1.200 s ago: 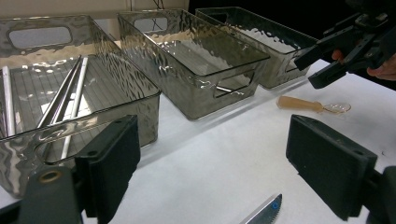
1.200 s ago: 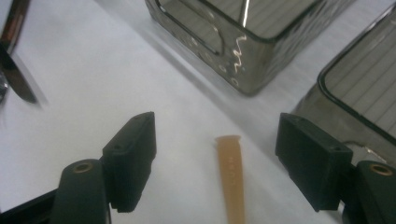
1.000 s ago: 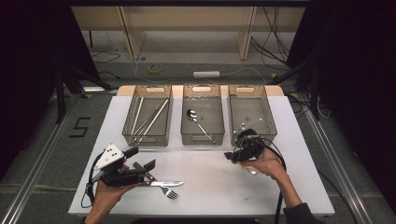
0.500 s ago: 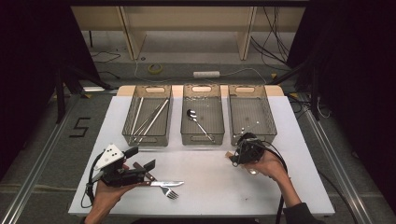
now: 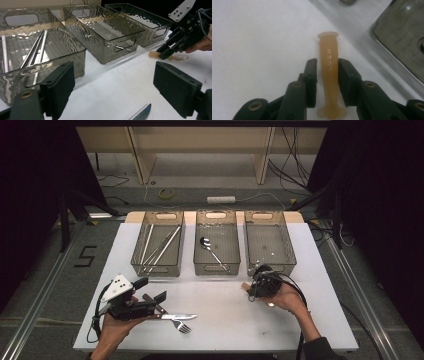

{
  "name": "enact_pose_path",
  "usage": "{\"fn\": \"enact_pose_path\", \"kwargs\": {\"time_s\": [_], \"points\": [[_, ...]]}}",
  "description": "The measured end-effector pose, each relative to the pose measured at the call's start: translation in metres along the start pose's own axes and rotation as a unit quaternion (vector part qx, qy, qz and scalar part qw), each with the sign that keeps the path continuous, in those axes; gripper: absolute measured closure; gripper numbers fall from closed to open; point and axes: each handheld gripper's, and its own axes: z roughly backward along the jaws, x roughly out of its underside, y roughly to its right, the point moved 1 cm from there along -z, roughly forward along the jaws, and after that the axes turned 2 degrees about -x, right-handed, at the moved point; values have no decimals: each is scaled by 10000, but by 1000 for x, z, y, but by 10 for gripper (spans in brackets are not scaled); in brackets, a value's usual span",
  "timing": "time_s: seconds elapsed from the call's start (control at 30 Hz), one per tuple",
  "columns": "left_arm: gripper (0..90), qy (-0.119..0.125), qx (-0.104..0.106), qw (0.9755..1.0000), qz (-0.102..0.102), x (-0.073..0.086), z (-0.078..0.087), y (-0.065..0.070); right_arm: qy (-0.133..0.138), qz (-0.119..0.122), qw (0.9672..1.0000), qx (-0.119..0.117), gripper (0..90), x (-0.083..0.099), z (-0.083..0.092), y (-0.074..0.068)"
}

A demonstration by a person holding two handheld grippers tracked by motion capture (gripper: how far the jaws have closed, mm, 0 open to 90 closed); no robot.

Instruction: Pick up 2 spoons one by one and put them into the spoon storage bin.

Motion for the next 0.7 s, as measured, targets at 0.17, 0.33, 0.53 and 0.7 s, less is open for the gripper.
{"fn": "enact_pose_path", "kwargs": {"time_s": [0.17,0.33,0.53,0.7], "points": [[171,-4,0,10000,-1,0,0,0,-21,65,9999,86,740,0,-1,0],[171,-8,-1,10000,-9,0,0,0,-60,204,9996,167,752,0,0,-3],[171,-14,-5,10000,-8,0,0,0,-51,328,9992,229,759,-2,2,-6],[171,-15,-7,10000,-12,0,0,0,57,332,9992,221,762,-3,8,-7]]}}
